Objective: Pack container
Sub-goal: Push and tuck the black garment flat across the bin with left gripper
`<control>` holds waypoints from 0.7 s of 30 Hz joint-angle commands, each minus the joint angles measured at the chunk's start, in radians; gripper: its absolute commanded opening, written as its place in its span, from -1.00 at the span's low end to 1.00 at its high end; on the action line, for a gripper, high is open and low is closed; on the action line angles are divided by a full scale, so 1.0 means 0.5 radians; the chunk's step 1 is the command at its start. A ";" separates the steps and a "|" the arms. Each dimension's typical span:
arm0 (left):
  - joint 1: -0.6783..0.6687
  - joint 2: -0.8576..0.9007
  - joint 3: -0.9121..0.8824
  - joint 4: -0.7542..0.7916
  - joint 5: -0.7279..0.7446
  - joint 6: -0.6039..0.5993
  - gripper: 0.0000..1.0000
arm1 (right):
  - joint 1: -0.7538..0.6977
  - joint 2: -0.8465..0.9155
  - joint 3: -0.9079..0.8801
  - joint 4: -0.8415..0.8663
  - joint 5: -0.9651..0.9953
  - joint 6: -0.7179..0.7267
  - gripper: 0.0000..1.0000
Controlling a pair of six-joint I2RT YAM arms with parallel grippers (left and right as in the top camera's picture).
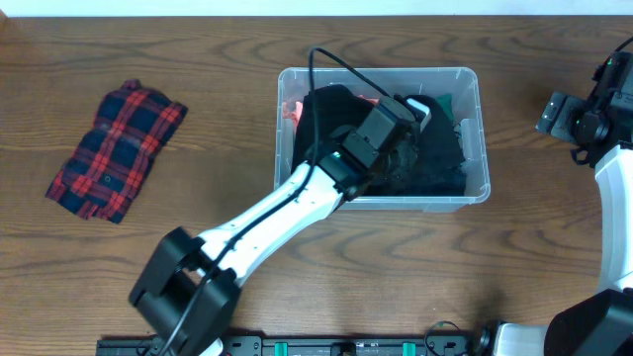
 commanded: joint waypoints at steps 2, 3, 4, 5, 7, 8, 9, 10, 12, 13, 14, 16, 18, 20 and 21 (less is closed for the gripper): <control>-0.042 0.147 0.003 -0.039 -0.008 0.042 -0.88 | -0.007 0.003 0.008 -0.003 0.007 -0.001 0.98; -0.053 0.175 0.003 -0.057 -0.008 0.042 -0.88 | -0.007 0.003 0.008 -0.003 0.007 -0.001 0.98; -0.069 0.206 0.003 -0.079 -0.008 0.042 -0.88 | -0.007 0.003 0.008 -0.003 0.007 -0.001 0.98; -0.085 0.246 0.003 -0.098 -0.009 0.042 -0.88 | -0.007 0.003 0.008 -0.003 0.008 -0.001 0.98; -0.107 0.308 0.003 -0.121 -0.010 0.043 -0.88 | -0.007 0.003 0.008 -0.003 0.007 -0.001 0.99; -0.113 0.339 0.003 -0.124 -0.010 0.043 -0.88 | -0.007 0.003 0.008 -0.003 0.007 -0.001 0.98; -0.119 0.370 0.003 -0.124 -0.010 0.043 -0.88 | -0.007 0.003 0.008 -0.003 0.007 -0.001 0.99; -0.121 0.397 0.003 -0.124 -0.010 0.043 -0.88 | -0.007 0.003 0.008 -0.003 0.008 -0.001 0.98; -0.121 0.426 0.003 -0.124 -0.010 0.043 -0.88 | -0.007 0.003 0.008 -0.003 0.007 -0.001 0.98; -0.120 0.426 0.004 -0.121 -0.010 0.043 -0.88 | -0.007 0.003 0.008 -0.003 0.008 -0.001 0.98; -0.120 0.423 0.005 -0.116 -0.010 0.043 -0.88 | -0.007 0.003 0.008 -0.003 0.007 -0.001 0.99; -0.117 0.389 0.008 -0.094 -0.010 0.043 -0.88 | -0.007 0.003 0.008 -0.003 0.007 -0.001 0.98; -0.114 0.334 0.011 -0.072 -0.011 0.045 -0.88 | -0.007 0.003 0.008 -0.003 0.007 -0.001 0.98; -0.104 0.256 0.024 -0.071 -0.012 0.073 -0.88 | -0.007 0.003 0.008 -0.002 0.008 -0.001 0.99; -0.098 0.219 0.027 -0.071 -0.019 0.091 -0.88 | -0.007 0.003 0.008 -0.003 0.007 -0.001 0.98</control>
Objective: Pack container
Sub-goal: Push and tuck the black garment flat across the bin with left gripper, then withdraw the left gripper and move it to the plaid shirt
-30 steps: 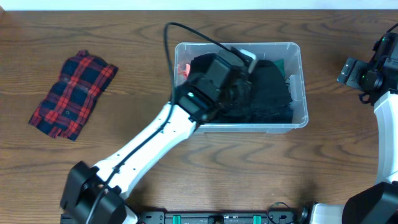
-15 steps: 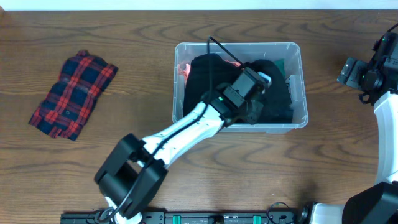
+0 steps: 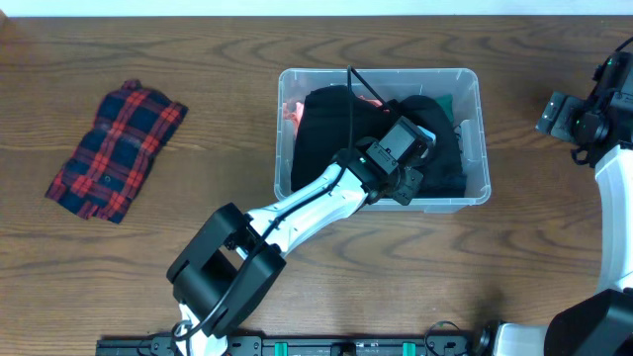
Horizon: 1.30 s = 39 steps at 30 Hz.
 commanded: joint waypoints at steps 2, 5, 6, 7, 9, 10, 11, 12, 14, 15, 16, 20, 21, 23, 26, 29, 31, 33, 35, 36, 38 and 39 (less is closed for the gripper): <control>0.016 -0.203 -0.003 -0.008 -0.026 0.075 -0.88 | -0.007 0.003 0.008 -0.004 0.007 -0.001 0.98; 0.063 -0.370 -0.003 -0.011 -0.025 0.082 -0.87 | -0.007 0.003 0.008 -0.004 0.006 -0.001 0.99; 0.090 -0.441 -0.003 -0.020 -0.026 0.105 -0.86 | -0.007 0.003 0.008 -0.003 0.006 -0.001 0.98; 0.114 -0.498 -0.003 -0.031 -0.026 0.137 -0.86 | -0.007 0.003 0.008 -0.004 0.006 -0.001 0.98; 0.172 -0.612 -0.003 -0.068 -0.030 0.214 -0.87 | -0.007 0.003 0.008 -0.004 0.006 -0.001 0.98; 0.214 -0.687 -0.003 -0.098 -0.078 0.239 -0.86 | -0.007 0.003 0.008 -0.004 0.006 -0.001 0.98; 0.253 -0.752 -0.003 -0.134 -0.164 0.240 -0.86 | -0.007 0.003 0.008 -0.004 0.006 -0.001 0.99; 0.284 -0.803 -0.003 -0.165 -0.249 0.240 -0.87 | -0.007 0.003 0.008 -0.003 0.006 -0.001 0.99; 0.361 -0.912 -0.003 -0.245 -0.465 0.278 -0.87 | -0.007 0.003 0.008 -0.004 0.006 -0.001 0.98; 0.398 -0.961 -0.003 -0.288 -0.558 0.317 -0.87 | -0.007 0.003 0.008 -0.004 0.007 -0.001 0.98; 0.442 -1.012 -0.003 -0.347 -0.661 0.376 -0.87 | -0.007 0.003 0.008 -0.003 0.006 -0.001 0.98; 0.578 -1.146 -0.004 -0.549 -1.033 0.582 -0.80 | -0.007 0.003 0.008 -0.004 0.006 -0.001 0.99; 0.635 -1.167 -0.004 -0.621 -1.200 0.621 -0.80 | -0.007 0.003 0.008 -0.004 0.006 -0.001 0.98; 0.711 -1.169 -0.005 -0.695 -1.403 0.647 -0.80 | -0.007 0.003 0.008 -0.004 0.006 -0.001 0.99; 0.900 -1.130 -0.040 -0.749 -1.566 0.650 -0.81 | -0.007 0.003 0.008 -0.003 0.006 -0.001 0.99; 1.096 -1.050 -0.084 -0.748 -1.566 0.650 -0.73 | -0.007 0.003 0.008 -0.004 0.006 -0.001 0.99; 1.241 -0.959 -0.089 -0.742 -1.566 0.651 -0.55 | -0.007 0.003 0.008 -0.004 0.006 -0.001 0.99; 1.383 -0.860 -0.089 -0.694 -1.565 0.650 -0.50 | -0.007 0.003 0.008 -0.004 0.006 -0.001 0.98; 1.508 -0.767 -0.089 -0.629 -1.561 0.650 -0.34 | -0.007 0.003 0.008 -0.004 0.006 -0.001 0.98; 1.558 -0.727 -0.089 -0.597 -1.546 0.652 -0.18 | -0.007 0.003 0.008 -0.003 0.007 -0.001 0.98; 1.666 -0.632 -0.089 -0.534 -1.489 0.666 0.08 | -0.007 0.003 0.008 -0.004 0.006 -0.001 0.98; 1.700 -0.600 -0.089 -0.520 -1.464 0.697 0.21 | -0.007 0.003 0.008 -0.004 0.006 -0.001 0.99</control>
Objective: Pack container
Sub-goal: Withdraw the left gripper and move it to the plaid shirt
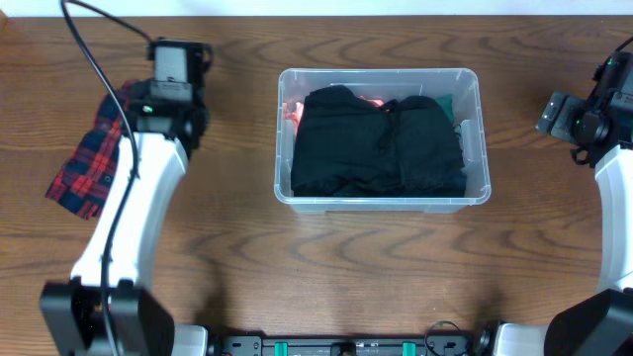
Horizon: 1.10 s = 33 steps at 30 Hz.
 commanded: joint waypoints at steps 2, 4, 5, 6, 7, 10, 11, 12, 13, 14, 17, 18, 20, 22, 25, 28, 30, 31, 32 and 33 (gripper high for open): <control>0.185 0.169 -0.031 0.049 0.114 0.165 0.47 | -0.007 0.003 0.008 -0.003 0.007 -0.001 0.98; 0.243 0.248 -0.031 0.048 0.187 0.293 0.62 | -0.007 0.003 0.008 -0.003 0.007 -0.001 0.98; 0.264 0.282 -0.031 0.047 0.223 0.334 0.65 | -0.007 0.003 0.008 -0.003 0.008 -0.001 0.99; 0.282 0.314 -0.031 0.047 0.265 0.369 0.67 | -0.007 0.003 0.008 -0.003 0.007 -0.001 0.99; 0.299 0.349 -0.031 0.047 0.326 0.407 0.67 | -0.007 0.003 0.008 -0.003 0.007 -0.001 0.99; 0.329 0.438 -0.031 0.049 0.481 0.518 0.69 | -0.007 0.003 0.008 -0.003 0.007 -0.001 0.98; 0.335 0.469 -0.031 0.050 0.489 0.547 0.69 | -0.007 0.003 0.008 -0.003 0.007 -0.001 0.98; 0.341 0.495 -0.031 0.051 0.488 0.574 0.69 | -0.007 0.003 0.008 -0.003 0.007 -0.001 0.98; 0.348 0.519 -0.031 0.051 0.488 0.591 0.69 | -0.007 0.003 0.008 -0.003 0.007 -0.001 0.99; 0.356 0.544 -0.031 0.050 0.488 0.596 0.69 | -0.007 0.003 0.008 -0.003 0.007 -0.001 0.99; 0.385 0.607 -0.031 0.048 0.488 0.595 0.69 | -0.007 0.003 0.008 -0.003 0.007 -0.001 0.98; 0.392 0.629 -0.031 0.048 0.488 0.595 0.69 | -0.007 0.003 0.008 -0.003 0.008 -0.001 0.98; 0.410 0.671 -0.031 0.040 0.489 0.597 0.69 | -0.007 0.003 0.008 -0.003 0.007 -0.001 0.99; 0.425 0.708 -0.034 0.032 0.488 0.596 0.69 | -0.007 0.003 0.008 -0.003 0.007 -0.001 0.99; 0.442 0.754 -0.034 0.031 0.489 0.596 0.69 | -0.007 0.003 0.008 -0.003 0.007 -0.001 0.98; 0.441 0.794 -0.034 0.031 0.490 0.596 0.69 | -0.007 0.003 0.008 -0.003 0.007 -0.001 0.99; 0.441 0.822 -0.034 0.026 0.497 0.595 0.69 | -0.007 0.003 0.008 -0.003 0.007 -0.001 0.99; 0.441 0.835 -0.034 0.025 0.497 0.595 0.69 | -0.007 0.003 0.008 -0.003 0.007 -0.001 0.98; 0.441 0.848 -0.035 0.026 0.497 0.594 0.69 | -0.007 0.003 0.008 -0.003 0.007 -0.001 0.99; 0.441 0.860 -0.035 0.026 0.497 0.595 0.69 | -0.007 0.003 0.008 -0.003 0.007 -0.001 0.98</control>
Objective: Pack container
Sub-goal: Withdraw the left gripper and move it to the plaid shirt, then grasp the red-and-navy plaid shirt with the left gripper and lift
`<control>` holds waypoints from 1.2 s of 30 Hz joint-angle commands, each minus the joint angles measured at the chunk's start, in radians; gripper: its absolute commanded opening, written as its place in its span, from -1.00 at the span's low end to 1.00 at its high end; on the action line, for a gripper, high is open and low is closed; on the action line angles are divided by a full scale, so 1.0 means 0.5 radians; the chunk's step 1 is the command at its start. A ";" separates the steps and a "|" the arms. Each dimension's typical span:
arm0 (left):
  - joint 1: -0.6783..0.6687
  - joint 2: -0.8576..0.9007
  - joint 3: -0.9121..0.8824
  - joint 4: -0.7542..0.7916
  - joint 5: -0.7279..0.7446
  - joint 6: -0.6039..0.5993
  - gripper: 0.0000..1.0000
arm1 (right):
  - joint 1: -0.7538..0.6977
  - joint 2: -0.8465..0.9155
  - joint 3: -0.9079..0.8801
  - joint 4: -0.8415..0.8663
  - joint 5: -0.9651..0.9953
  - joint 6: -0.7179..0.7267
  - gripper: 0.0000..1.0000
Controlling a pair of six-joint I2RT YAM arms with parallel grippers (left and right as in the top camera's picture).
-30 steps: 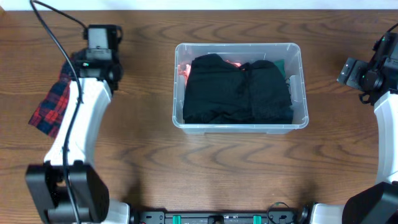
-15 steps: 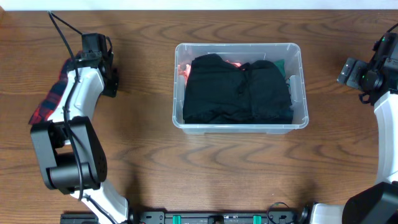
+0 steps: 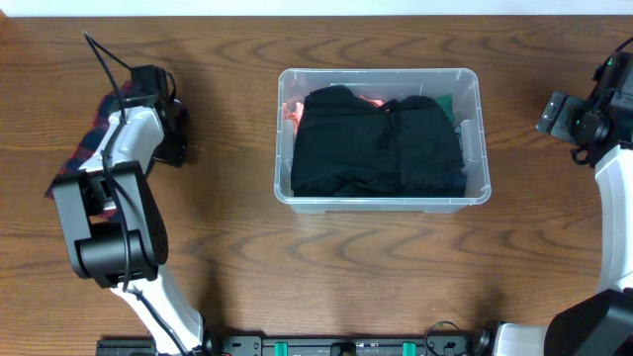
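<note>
The clear plastic container [image 3: 477,148] stands mid-table. A black garment [image 3: 376,143] fills its top, with a coral item [image 3: 290,109] and a green one [image 3: 446,100] peeking out at the back. At the far left lies the red-and-blue plaid shirt [image 3: 77,158], mostly covered by my left arm. My left gripper [image 3: 172,143] points down at the shirt's right edge; its fingers are too dark to read. My right gripper [image 3: 552,114] hangs off to the right of the container, its jaws unclear.
Bare wooden table [image 3: 376,267] lies between shirt and container and in front of the container. The right arm's base [image 3: 618,247] runs along the right edge. The left arm's lower links [image 3: 109,227] stand at the front left.
My left arm has folded in closer to the left edge, and its gripper has dropped from the shirt's far end to its right side. More of the shirt is covered. Container and right arm are unchanged.
My left gripper was in the container on the black garment, first at its middle, then toward its right front. Later the garment lay flat in the container and the gripper was over the plaid shirt's far end. Now it sits at the shirt's right edge.
</note>
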 commanded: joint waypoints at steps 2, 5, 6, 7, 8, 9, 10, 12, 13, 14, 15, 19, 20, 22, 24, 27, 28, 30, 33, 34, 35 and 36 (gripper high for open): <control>0.009 0.077 -0.031 -0.011 0.035 0.027 0.69 | -0.007 0.003 0.008 -0.003 0.008 -0.001 0.99; 0.009 0.117 -0.031 -0.011 0.035 0.027 0.69 | -0.007 0.003 0.008 -0.003 0.008 -0.001 0.99; 0.009 0.130 -0.031 -0.011 0.034 0.027 0.69 | -0.007 0.003 0.008 -0.003 0.007 -0.001 0.99; 0.009 0.140 -0.031 -0.013 0.034 0.027 0.68 | -0.007 0.003 0.008 -0.003 0.007 -0.001 0.98; 0.009 0.150 -0.031 -0.013 0.034 0.027 0.67 | -0.007 0.003 0.008 -0.003 0.007 -0.001 0.98; 0.009 0.159 -0.031 -0.013 0.034 0.027 0.65 | -0.007 0.003 0.008 -0.003 0.007 -0.001 0.99; 0.009 0.160 -0.031 -0.013 0.034 0.027 0.59 | -0.007 0.003 0.008 -0.003 0.007 -0.001 0.99; 0.009 0.160 -0.031 -0.011 0.034 0.027 0.39 | -0.007 0.003 0.008 -0.003 0.007 -0.001 0.98; 0.009 0.160 -0.031 -0.009 0.034 0.027 0.33 | -0.007 0.003 0.008 -0.003 0.008 -0.001 0.98; 0.009 0.160 -0.031 -0.009 0.034 0.027 0.28 | -0.007 0.003 0.008 -0.003 0.008 -0.001 0.98; 0.009 0.160 -0.031 -0.010 0.034 0.027 0.27 | -0.008 0.003 0.008 -0.003 0.007 -0.001 0.99; 0.009 0.160 -0.031 0.002 0.034 0.027 0.07 | -0.007 0.003 0.008 -0.003 0.008 -0.001 0.98; 0.009 0.160 -0.031 0.002 0.034 0.027 -0.02 | -0.007 0.003 0.008 -0.002 0.007 -0.001 0.98; 0.009 0.160 -0.031 0.005 0.034 0.027 -0.12 | -0.007 0.003 0.008 -0.002 0.007 -0.001 0.98; 0.009 0.160 -0.031 0.018 0.034 0.027 -0.12 | -0.007 0.003 0.008 -0.003 0.007 -0.001 0.98; 0.009 0.160 -0.031 0.035 0.034 0.027 -0.22 | -0.007 0.003 0.008 -0.003 0.007 -0.001 0.99; 0.009 0.160 -0.031 0.036 0.034 0.027 -0.31 | -0.007 0.003 0.008 -0.003 0.007 -0.001 0.99; 0.009 0.160 -0.031 0.049 0.034 0.027 -0.56 | -0.007 0.003 0.008 -0.003 0.008 -0.001 0.99; 0.009 0.159 -0.031 0.065 0.033 0.027 -0.63 | -0.007 0.003 0.008 -0.002 0.007 -0.001 0.98; 0.009 0.159 -0.031 0.072 0.033 0.027 -0.75 | -0.007 0.003 0.008 -0.003 0.007 -0.001 0.99; 0.009 0.159 -0.031 0.079 0.033 0.027 -0.85 | -0.007 0.003 0.008 -0.003 0.008 -0.001 0.98; 0.009 0.159 -0.029 0.080 0.033 0.027 -0.88 | -0.007 0.003 0.008 -0.003 0.007 -0.001 0.98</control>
